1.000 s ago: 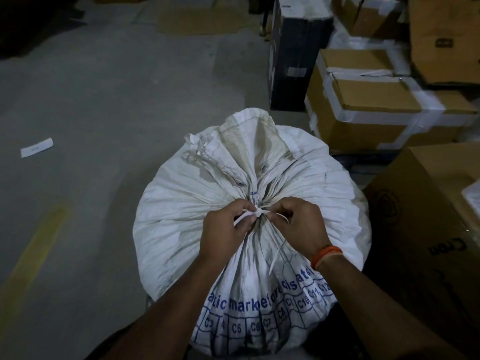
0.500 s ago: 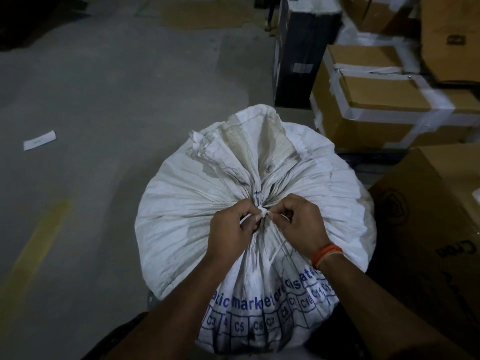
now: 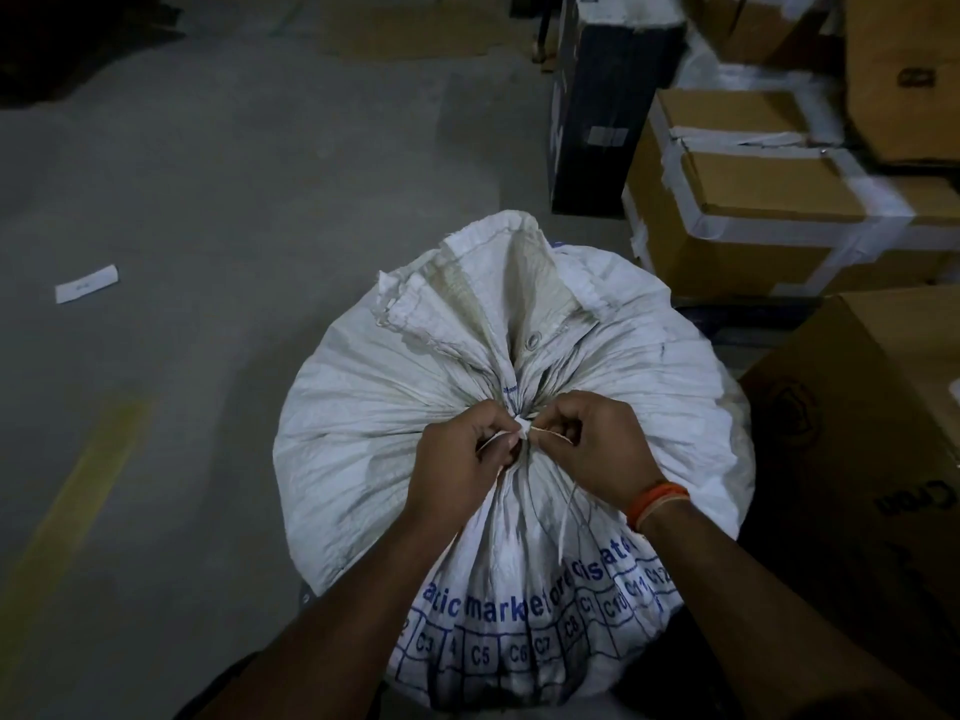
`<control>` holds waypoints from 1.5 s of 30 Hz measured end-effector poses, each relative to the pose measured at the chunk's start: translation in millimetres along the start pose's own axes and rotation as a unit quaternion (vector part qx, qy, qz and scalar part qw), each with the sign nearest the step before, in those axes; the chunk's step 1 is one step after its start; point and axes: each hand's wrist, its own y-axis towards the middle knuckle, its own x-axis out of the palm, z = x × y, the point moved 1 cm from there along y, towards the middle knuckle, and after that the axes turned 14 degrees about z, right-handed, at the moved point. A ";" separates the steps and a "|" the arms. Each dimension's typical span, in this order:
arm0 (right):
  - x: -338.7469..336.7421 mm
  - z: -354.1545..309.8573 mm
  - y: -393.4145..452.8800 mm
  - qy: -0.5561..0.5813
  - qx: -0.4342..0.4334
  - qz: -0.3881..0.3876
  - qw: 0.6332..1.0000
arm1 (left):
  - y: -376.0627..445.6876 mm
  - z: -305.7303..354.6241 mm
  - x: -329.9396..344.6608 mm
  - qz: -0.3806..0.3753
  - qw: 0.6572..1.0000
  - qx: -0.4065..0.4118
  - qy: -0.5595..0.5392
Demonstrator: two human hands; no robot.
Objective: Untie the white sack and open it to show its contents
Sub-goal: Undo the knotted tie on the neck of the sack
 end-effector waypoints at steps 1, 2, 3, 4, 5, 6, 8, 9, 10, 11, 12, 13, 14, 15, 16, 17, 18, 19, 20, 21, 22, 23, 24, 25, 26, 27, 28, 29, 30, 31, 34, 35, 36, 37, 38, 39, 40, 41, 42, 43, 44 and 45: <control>-2.3 -1.0 0.7 0.002 0.004 -0.005 1.000 | -1.0 0.7 0.5 0.004 1.000 -0.004 0.000; -4.2 -1.7 1.8 0.007 0.012 -0.008 1.000 | -1.6 1.5 1.2 0.009 1.000 -0.007 0.001; -5.9 -2.0 3.1 0.011 0.018 -0.009 1.000 | -2.1 2.3 1.8 0.013 1.000 -0.009 0.002; -7.4 -2.0 4.2 0.011 0.020 -0.008 1.000 | -3.0 2.8 2.5 0.019 1.000 -0.011 0.004; -8.8 -2.0 5.2 0.007 0.018 -0.009 1.000 | -4.5 3.9 3.2 0.026 1.000 -0.016 0.005; -9.7 -1.9 6.3 0.003 0.018 -0.012 1.000 | -6.4 5.2 3.3 0.034 0.999 -0.023 0.007; -11.6 -1.5 7.4 -0.001 0.015 -0.019 1.000 | -9.4 7.8 3.8 0.046 0.998 -0.032 0.007; -12.5 -1.1 7.6 -0.003 0.011 -0.021 1.000 | -9.8 8.2 4.5 0.049 0.998 -0.032 0.006; -13.3 -0.7 7.8 -0.007 0.006 -0.022 1.000 | -9.1 8.6 5.1 0.049 0.998 -0.030 0.007; -14.3 -0.1 8.1 -0.011 0.003 -0.022 1.000 | -7.5 9.2 5.1 0.046 0.999 -0.026 0.009; -15.6 0.4 8.5 -0.016 0.000 -0.021 1.000 | -5.3 9.4 5.2 0.041 0.999 -0.021 0.009; -16.9 0.9 9.1 -0.023 -0.004 -0.020 1.000 | -2.9 9.5 4.9 0.035 0.999 -0.017 0.009; -17.7 1.6 9.5 -0.031 -0.007 -0.020 0.999 | -0.9 9.7 4.4 0.028 0.999 -0.013 0.008; -18.5 2.3 9.8 -0.038 -0.008 -0.019 0.999 | 0.6 10.5 3.7 0.022 1.000 -0.009 0.009; -18.8 2.8 10.1 -0.043 -0.007 -0.018 0.999 | 1.7 10.4 3.5 0.017 1.000 -0.003 0.008; -18.8 3.4 10.2 -0.047 -0.006 -0.017 0.999 | 2.5 10.1 3.6 0.014 1.000 0.002 0.009; -18.4 3.8 10.4 -0.050 -0.005 -0.016 0.999 | 3.1 9.3 4.0 0.012 1.000 0.005 0.010; -17.7 4.1 10.4 -0.053 -0.005 -0.015 0.998 | 3.8 8.3 4.3 0.011 1.000 0.006 0.011; -16.8 4.3 10.6 -0.057 -0.005 -0.014 0.998 | 4.5 7.1 5.1 0.011 1.000 0.007 0.012; -16.0 4.8 10.8 -0.059 -0.005 -0.013 0.998 | 5.3 6.1 5.8 0.012 1.000 0.009 0.014; -15.1 5.5 10.9 -0.059 -0.004 -0.012 0.998 | 5.7 5.2 6.1 0.012 1.000 0.011 0.016; -14.7 6.4 10.8 -0.058 -0.001 -0.010 0.998 | 6.1 5.7 6.2 0.012 1.000 0.014 0.018; -14.5 7.2 10.5 -0.057 0.002 -0.010 0.998 | 6.4 6.2 6.4 0.011 1.000 0.013 0.017; -13.9 7.5 9.9 -0.057 0.002 -0.010 0.998 | 6.5 6.4 6.5 0.010 1.000 0.009 0.012; -12.9 7.7 9.5 -0.057 0.002 -0.008 0.998 | 6.5 6.6 6.7 0.008 1.000 0.001 0.002; -11.8 7.7 9.0 -0.055 0.002 -0.005 0.998 | 6.6 6.6 7.1 0.005 1.000 -0.012 -0.011; -10.5 7.2 8.7 -0.052 0.004 -0.001 0.999 | 6.7 6.1 7.7 0.001 0.999 -0.029 -0.027; -9.1 6.6 8.2 -0.049 0.007 0.005 0.999 | 6.8 5.5 8.2 -0.004 0.998 -0.047 -0.042; -7.6 5.7 8.2 -0.047 0.009 0.009 0.999 | 6.9 4.9 8.6 -0.008 0.997 -0.061 -0.055; -6.3 5.2 7.9 -0.047 0.009 0.011 0.999 | 6.8 4.8 8.6 -0.013 0.995 -0.069 -0.064; -3.9 4.9 8.0 -0.052 0.001 0.007 0.999 | 6.5 6.1 8.0 -0.022 0.994 -0.075 -0.072; -3.6 5.1 8.2 -0.054 0.000 0.005 0.999 | 6.6 6.7 7.5 -0.024 0.994 -0.076 -0.071; -3.5 5.3 8.4 -0.055 0.000 0.005 0.998 | 6.9 7.3 7.2 -0.026 0.994 -0.077 -0.070; -3.4 5.4 8.5 -0.057 0.000 0.004 0.998 | 7.1 7.8 7.1 -0.026 0.994 -0.078 -0.067; -3.4 5.3 8.5 -0.057 0.000 0.004 0.998 | 7.2 8.3 7.3 -0.023 0.995 -0.078 -0.065; -3.4 5.0 8.4 -0.057 0.000 0.005 0.998 | 7.2 8.5 7.7 -0.018 0.995 -0.076 -0.062; -3.6 4.6 8.4 -0.057 -0.002 0.005 0.998 | 7.1 8.5 8.2 -0.012 0.996 -0.073 -0.058; -4.1 4.2 8.3 -0.059 -0.005 0.005 0.998 | 6.7 8.8 8.7 -0.008 0.996 -0.068 -0.052; -4.8 4.1 8.7 -0.060 -0.008 0.003 0.998 | 6.4 9.0 9.2 -0.006 0.997 -0.062 -0.044; -6.2 4.2 9.1 -0.059 -0.010 -0.001 0.998 | 6.1 9.4 9.2 -0.007 0.998 -0.057 -0.037; -8.0 4.7 9.6 -0.055 -0.011 -0.005 0.998 | 6.0 9.5 9.0 -0.007 0.998 -0.054 -0.032; -10.4 5.7 10.0 -0.049 -0.012 -0.008 0.999 | 6.0 9.5 8.7 -0.007 0.998 -0.052 -0.031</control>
